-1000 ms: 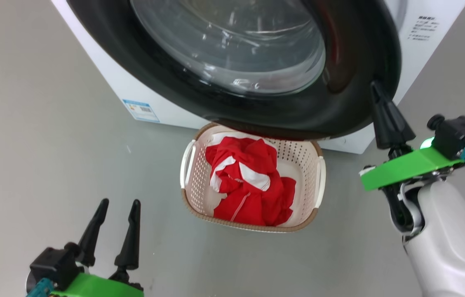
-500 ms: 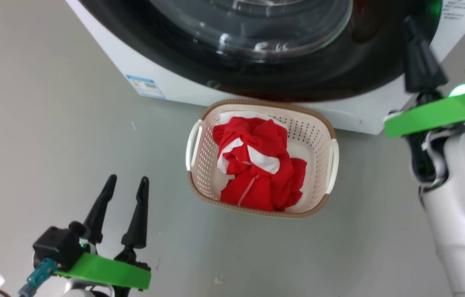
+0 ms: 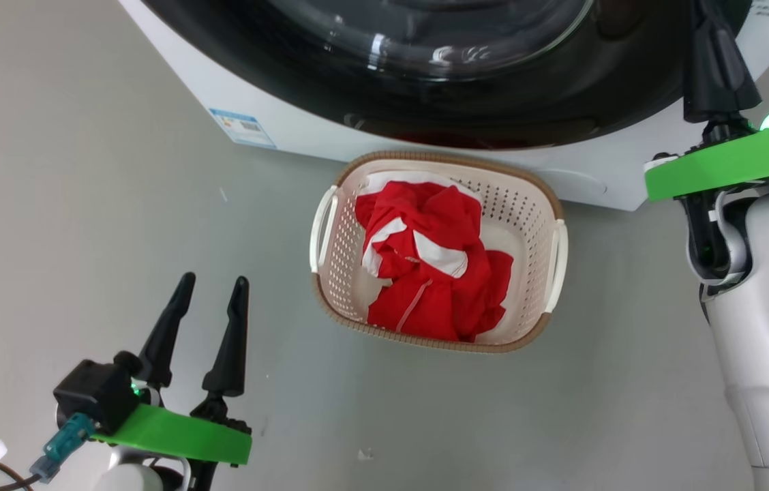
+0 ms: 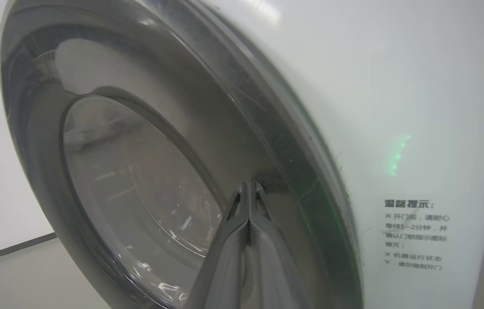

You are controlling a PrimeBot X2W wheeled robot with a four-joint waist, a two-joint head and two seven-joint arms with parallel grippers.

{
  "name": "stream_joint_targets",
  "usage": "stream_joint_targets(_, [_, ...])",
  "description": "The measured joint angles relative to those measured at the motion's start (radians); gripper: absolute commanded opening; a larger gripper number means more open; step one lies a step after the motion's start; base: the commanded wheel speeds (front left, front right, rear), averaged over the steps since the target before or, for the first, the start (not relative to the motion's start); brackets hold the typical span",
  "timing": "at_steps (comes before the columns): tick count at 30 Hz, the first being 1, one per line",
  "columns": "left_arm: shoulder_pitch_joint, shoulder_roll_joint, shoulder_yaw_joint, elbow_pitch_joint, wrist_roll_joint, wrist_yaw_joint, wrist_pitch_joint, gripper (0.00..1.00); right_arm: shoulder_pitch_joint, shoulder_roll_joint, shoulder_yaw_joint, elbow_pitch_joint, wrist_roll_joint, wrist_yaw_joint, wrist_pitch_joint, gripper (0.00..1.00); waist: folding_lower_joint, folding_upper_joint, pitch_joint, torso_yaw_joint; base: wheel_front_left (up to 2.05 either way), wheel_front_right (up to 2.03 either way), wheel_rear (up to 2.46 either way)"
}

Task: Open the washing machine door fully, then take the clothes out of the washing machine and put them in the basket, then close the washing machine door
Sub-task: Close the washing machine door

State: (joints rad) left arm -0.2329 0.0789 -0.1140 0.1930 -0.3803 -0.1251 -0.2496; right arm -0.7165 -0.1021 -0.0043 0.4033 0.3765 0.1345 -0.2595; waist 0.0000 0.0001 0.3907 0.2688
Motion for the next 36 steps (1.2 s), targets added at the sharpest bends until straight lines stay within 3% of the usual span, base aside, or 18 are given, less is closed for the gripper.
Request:
stream_joint_targets(1, [0.000,0.000,0.001,0.002,-0.001,0.000,0.000,1.00,0.001,-0.005,0.016,0.000,0.000,0.000,0.000,0.00,0.0000,0.0000,-0.005,-0.002,0.00,0.00,0.00])
stream_joint_targets(3, [0.001,0.001,0.003,0.010,-0.002,0.000,0.000,1.00,0.014,-0.011,0.044,-0.001,0.000,-0.002,0.000,0.20,0.0000,0.0000,-0.017,-0.006,0.00,0.00,0.00])
stream_joint_targets(7, [0.009,0.003,0.011,0.021,-0.003,0.000,0.000,1.00,0.089,-0.013,0.090,-0.001,0.001,-0.002,0.000,0.49,0.0000,0.0000,-0.046,-0.017,0.00,0.00,0.00])
stream_joint_targets(8, [0.012,0.004,0.012,0.024,-0.003,0.000,0.000,1.00,0.112,-0.014,0.095,-0.002,0.002,-0.002,0.000,0.85,0.0000,-0.0001,-0.054,-0.020,0.00,0.00,0.00])
stream_joint_targets(9, [0.015,0.006,0.013,0.028,-0.003,0.000,0.000,1.00,0.133,-0.015,0.098,-0.002,0.002,-0.003,0.000,1.00,0.0000,0.0000,-0.063,-0.023,0.00,0.00,0.00])
stream_joint_targets(36, [0.158,0.066,0.058,0.044,0.000,0.000,0.000,1.00,0.553,-0.018,0.093,-0.031,0.009,-0.003,0.001,1.00,0.0000,0.0000,-0.239,-0.157,0.00,0.00,0.00])
